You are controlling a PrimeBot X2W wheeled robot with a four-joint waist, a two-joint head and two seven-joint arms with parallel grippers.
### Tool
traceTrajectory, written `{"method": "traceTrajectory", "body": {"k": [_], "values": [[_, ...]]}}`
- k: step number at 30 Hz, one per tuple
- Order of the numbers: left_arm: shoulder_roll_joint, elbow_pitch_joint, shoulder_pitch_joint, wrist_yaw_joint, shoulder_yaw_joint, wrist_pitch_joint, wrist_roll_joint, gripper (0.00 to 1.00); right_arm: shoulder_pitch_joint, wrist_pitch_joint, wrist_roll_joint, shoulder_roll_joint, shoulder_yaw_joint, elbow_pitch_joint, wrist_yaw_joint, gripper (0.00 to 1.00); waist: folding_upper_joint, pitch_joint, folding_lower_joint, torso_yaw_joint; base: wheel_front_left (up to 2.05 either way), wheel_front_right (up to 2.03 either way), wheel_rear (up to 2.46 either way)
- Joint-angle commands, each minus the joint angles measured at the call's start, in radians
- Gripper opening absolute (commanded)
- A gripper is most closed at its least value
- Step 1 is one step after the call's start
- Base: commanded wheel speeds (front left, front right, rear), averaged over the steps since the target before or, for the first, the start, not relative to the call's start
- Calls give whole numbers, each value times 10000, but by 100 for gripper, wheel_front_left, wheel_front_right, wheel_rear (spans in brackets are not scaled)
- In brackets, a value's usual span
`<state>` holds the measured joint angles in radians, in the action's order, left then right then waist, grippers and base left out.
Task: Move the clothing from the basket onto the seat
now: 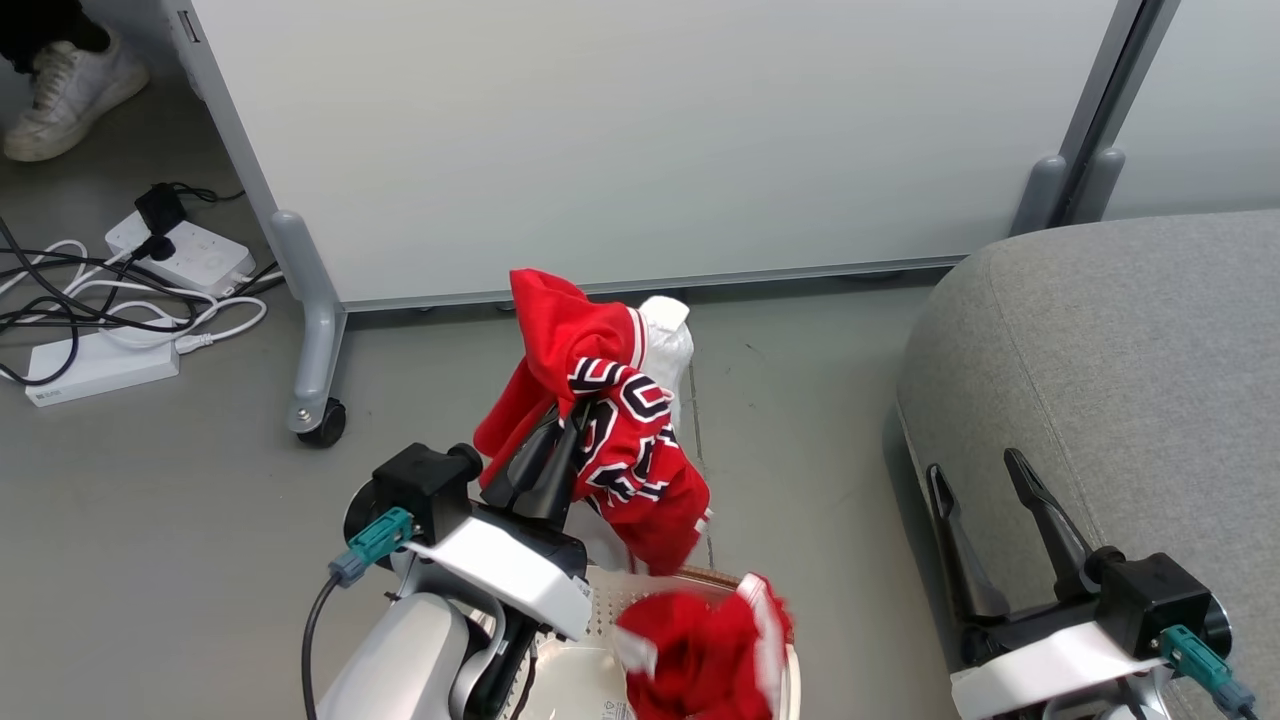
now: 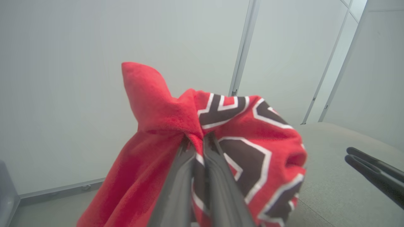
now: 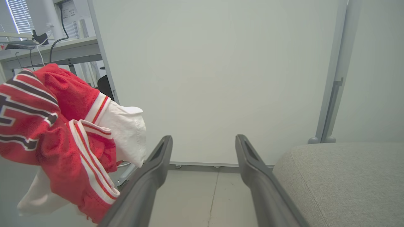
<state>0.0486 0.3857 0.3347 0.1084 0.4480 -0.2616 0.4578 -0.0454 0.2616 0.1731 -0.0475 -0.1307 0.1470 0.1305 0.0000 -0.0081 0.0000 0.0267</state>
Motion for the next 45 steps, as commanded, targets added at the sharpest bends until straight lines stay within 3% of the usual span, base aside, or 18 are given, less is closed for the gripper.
{"method": "traceTrajectory", "body": {"k": [1, 14, 41, 45], "values": [[36, -146, -143, 55, -103, -42, -91, 0, 135, 58, -71, -56, 53, -22, 6, 100, 0, -15, 0, 10, 0, 0, 0], [34, -1712, -1114, 220, -759, -43, 54, 0, 280, 58, -3, -58, 118, -103, 6, 100, 0, -198, 0, 73, 0, 0, 0], [34, -1696, -857, 241, -527, -44, 48, 0, 283, 58, -213, -60, -424, -338, 6, 100, 0, -177, 0, 84, 0, 0, 0], [26, -1742, -727, 239, -235, -44, 115, 0, 333, 58, -129, -48, -932, -402, 6, 100, 0, -239, 0, 104, 0, 0, 0]]}}
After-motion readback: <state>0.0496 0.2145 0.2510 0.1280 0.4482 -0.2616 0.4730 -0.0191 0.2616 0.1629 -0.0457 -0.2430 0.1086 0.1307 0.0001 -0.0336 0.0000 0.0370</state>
